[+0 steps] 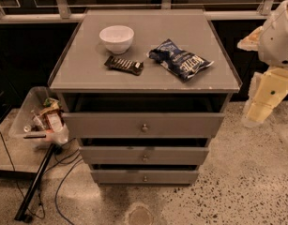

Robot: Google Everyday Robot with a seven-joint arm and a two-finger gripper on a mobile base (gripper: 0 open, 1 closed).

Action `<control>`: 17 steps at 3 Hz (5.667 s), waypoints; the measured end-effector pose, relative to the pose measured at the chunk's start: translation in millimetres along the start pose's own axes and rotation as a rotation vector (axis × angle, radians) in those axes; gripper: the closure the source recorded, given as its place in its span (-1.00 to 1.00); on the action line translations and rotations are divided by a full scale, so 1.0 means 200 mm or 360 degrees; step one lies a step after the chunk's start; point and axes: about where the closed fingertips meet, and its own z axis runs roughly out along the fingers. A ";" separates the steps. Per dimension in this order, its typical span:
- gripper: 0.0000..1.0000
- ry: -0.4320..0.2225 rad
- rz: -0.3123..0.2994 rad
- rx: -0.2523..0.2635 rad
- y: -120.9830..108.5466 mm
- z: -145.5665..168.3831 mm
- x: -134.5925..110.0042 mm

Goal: Open top drawer

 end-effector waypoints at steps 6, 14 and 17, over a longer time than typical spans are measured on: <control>-1.00 -0.0422 0.0059 0.0110 0.06 0.75 0.01; -1.00 -0.0640 -0.0095 0.0065 -0.13 1.51 -0.08; -1.00 -0.0626 -0.0075 0.0104 -0.22 1.70 -0.06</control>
Offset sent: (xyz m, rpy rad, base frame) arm 0.0087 0.0186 -0.0675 0.3022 -0.1677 0.0896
